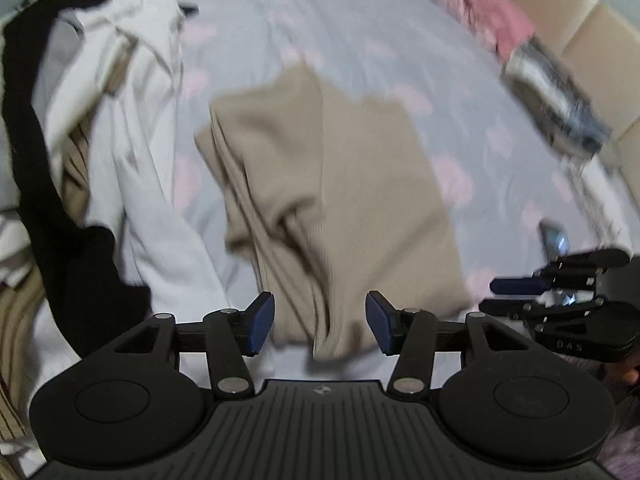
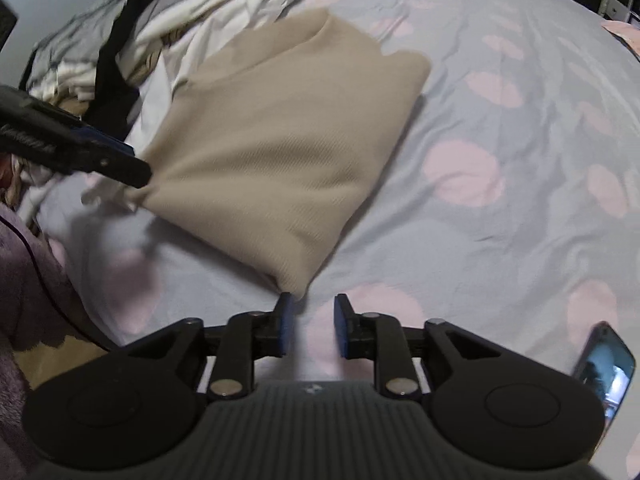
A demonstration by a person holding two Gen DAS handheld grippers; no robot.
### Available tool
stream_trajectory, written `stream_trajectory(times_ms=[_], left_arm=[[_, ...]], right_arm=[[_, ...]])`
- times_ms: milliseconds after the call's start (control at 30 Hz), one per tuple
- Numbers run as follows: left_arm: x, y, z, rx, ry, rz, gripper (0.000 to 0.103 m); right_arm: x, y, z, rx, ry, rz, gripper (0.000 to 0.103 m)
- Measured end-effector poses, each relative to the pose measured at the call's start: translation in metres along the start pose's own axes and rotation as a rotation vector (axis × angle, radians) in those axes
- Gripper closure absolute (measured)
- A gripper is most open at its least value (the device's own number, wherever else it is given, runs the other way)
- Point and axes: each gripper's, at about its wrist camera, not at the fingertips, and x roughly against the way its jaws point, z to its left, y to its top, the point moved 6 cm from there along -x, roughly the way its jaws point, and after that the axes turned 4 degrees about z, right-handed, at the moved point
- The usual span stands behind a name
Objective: Fold clothes
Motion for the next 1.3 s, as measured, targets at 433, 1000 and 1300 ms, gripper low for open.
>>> stream_trajectory(times_ms=[433, 1000, 1300], left_arm=[[-0.028, 0.058, 0.035, 0.226, 0.016, -0.152, 0.04], [-0.089, 0.079, 0.075, 0.359, -0.075, -0.082, 0.04], [-0.092, 0.085, 0.073, 0.313, -0.101, -0.1, 0.061]], right_arm=[[0.012, 0.049, -0.056, -0.348, 0.091, -0.179, 0.039], [-0.065, 0.097, -0.093, -0.622, 0.293, -0.08, 0.036], [-0.085, 0.114, -0.091, -0.67, 0.361, -0.09, 0.052]])
